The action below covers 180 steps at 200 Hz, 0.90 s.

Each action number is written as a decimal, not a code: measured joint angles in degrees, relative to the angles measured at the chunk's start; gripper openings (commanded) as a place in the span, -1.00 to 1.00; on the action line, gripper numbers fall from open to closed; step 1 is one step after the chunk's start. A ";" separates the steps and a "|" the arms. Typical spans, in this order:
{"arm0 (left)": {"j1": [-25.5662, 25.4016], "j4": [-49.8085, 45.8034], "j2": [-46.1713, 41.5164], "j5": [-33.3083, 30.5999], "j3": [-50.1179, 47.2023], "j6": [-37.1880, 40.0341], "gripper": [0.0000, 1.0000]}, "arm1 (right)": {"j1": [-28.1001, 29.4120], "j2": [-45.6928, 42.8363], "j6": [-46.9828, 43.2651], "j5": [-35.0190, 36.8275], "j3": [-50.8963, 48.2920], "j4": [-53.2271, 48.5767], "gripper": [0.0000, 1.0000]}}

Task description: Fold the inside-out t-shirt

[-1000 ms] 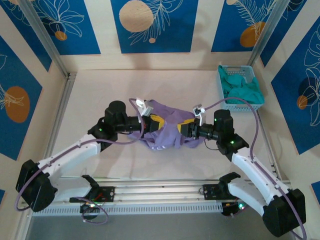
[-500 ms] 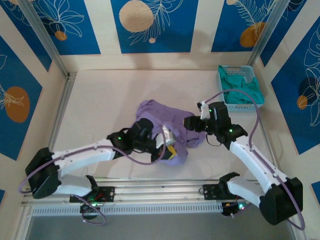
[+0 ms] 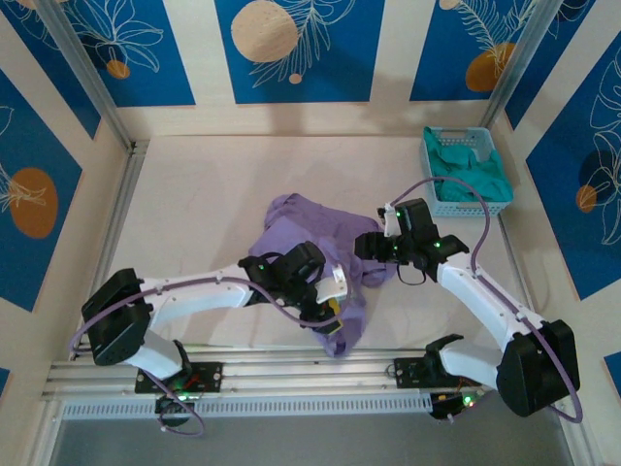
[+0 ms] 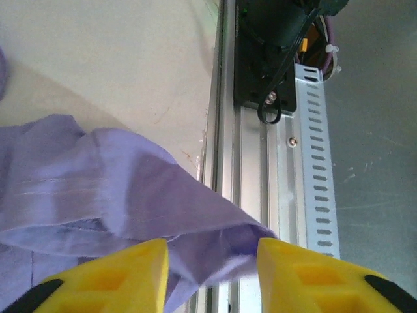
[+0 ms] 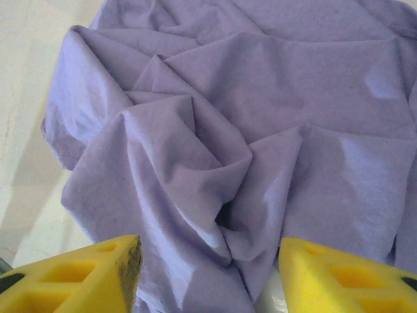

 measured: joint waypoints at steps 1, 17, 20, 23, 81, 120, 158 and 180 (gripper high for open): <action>0.13 0.00 -0.07 0.00 -0.02 0.07 -0.05 | 0.00 0.00 0.04 -0.07 0.00 0.00 0.17; 2.32 0.55 -1.53 0.15 -0.90 -1.81 0.01 | 0.22 0.00 0.57 -1.03 0.00 -0.20 0.17; 2.89 0.92 -1.95 0.13 -1.20 -2.56 0.02 | 0.39 0.00 0.79 -1.20 0.00 -0.28 0.16; 3.45 1.29 -2.36 -0.02 -1.60 -3.02 0.02 | 0.46 0.00 0.94 -1.27 -0.02 -0.37 0.17; 13.42 4.59 -5.81 -12.35 -6.86 -16.70 0.18 | 8.79 0.02 3.91 1.14 -1.49 -6.54 0.19; 23.96 6.54 -6.84 -20.39 -9.51 -25.66 0.35 | 9.88 2.54 4.55 3.54 -1.27 -3.48 0.36; 33.66 9.25 -5.86 -26.88 -10.10 -29.94 0.43 | 10.10 11.06 3.82 6.64 2.08 3.91 0.48; 35.65 9.44 -1.25 -28.57 -9.38 -29.99 0.42 | 10.16 17.77 2.27 8.52 6.71 7.39 0.51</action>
